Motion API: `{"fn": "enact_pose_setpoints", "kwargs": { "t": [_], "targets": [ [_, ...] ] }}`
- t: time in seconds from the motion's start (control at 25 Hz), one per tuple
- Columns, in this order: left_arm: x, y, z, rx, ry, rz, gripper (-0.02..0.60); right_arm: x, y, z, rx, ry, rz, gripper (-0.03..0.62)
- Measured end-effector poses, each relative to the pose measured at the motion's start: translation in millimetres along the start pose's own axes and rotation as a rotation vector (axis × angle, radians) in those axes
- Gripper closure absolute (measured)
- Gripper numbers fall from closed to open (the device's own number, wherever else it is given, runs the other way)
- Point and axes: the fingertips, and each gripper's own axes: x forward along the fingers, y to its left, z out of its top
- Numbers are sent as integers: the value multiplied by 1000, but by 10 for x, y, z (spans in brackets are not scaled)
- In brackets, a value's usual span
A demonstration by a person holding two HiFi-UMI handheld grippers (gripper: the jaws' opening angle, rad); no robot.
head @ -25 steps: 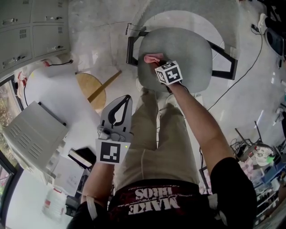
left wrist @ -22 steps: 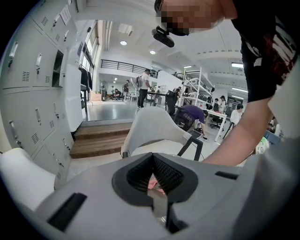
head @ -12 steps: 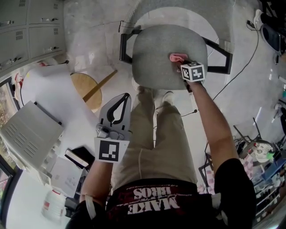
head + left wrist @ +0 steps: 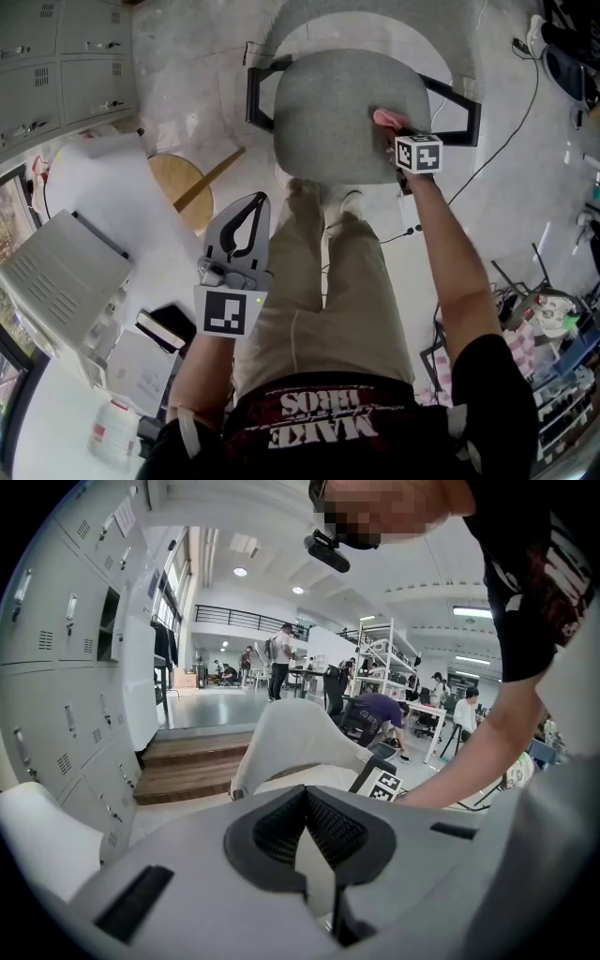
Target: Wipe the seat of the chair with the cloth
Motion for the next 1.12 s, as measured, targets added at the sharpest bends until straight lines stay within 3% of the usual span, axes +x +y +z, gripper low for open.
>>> {"fn": "enact_pose_setpoints", "kwargs": {
  "t": [0.28, 0.36, 0.48, 0.64, 0.8, 1.12],
  "targets": [
    [-90, -85, -65, 3, 9, 11, 581, 331, 1710, -100, -162, 30, 317, 563],
    [-133, -102, -116, 3, 14, 24, 581, 436, 2027, -249, -217, 83, 358, 563],
    [-206, -144, -161, 4, 11, 40, 581, 536, 2138, -479, -264, 149, 350, 563],
    [-294, -213, -185, 1, 0, 61, 580, 459, 1866, -549, -256, 147, 318, 563],
    [-346, -352, -164, -7, -21, 74, 580, 246, 1238, -632, -214, 148, 245, 563],
    [-522, -727, 65, 1, -66, 92, 581, -409, -224, -1014, -21, 139, 0, 563]
  ]
}}
